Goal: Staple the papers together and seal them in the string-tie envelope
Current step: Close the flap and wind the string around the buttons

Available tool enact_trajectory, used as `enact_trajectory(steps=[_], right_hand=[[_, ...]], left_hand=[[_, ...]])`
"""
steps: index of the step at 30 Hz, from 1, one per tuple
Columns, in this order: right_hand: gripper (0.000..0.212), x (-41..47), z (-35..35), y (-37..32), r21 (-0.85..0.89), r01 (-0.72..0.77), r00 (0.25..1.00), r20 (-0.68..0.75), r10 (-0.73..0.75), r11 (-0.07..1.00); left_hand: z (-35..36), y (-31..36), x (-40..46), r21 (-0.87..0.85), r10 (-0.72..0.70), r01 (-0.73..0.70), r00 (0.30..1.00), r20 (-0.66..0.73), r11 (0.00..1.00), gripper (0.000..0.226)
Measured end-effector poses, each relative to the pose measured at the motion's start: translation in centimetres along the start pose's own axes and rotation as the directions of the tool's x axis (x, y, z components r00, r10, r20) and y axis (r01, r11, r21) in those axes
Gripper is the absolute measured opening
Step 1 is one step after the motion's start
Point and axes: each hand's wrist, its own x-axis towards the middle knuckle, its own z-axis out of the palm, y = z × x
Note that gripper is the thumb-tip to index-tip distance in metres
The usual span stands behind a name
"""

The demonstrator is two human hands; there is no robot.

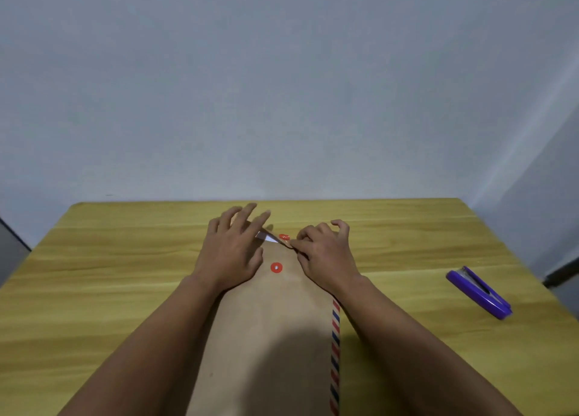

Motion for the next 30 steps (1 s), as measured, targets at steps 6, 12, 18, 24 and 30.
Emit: enact_trajectory(steps=[6, 12, 18, 24, 30], right_hand=[[0.016, -0.6, -0.5, 0.0, 0.061, 0.026, 0.994, -0.104, -0.020, 0.998], [0.016, -1.1, -1.3, -0.1, 0.112, 0.093, 0.994, -0.070, -0.085, 0.989], [0.025, -0.9, -3.0, -0.4, 0.046, 0.166, 0.977, 0.128, -0.171, 0.985], [0.020, 1.2, -5.5, -1.7, -0.010, 0.027, 0.911, 0.411, -0.020, 1.000], [0.008, 3.1, -6.4, -3.1, -0.137, -0.005, 0.855, 0.512, 0.076, 0.991]], left_hand=[[0.7, 0.1, -0.2, -0.044, 0.112, -0.110, 0.993, 0.044, 0.993, 0.029], [0.5, 0.5, -1.6, -0.058, 0.042, -0.038, 0.996, 0.074, 0.998, 0.037], [0.0, 1.7, -4.1, -0.160, -0.045, 0.098, 0.951, 0.307, 0.982, 0.061], [-0.8, 2.5, -5.3, -0.140, -0.128, 0.182, 0.936, 0.327, 0.973, 0.077], [-1.0, 2.9, -5.7, -0.102, -0.187, 0.235, 0.919, 0.347, 0.967, 0.071]])
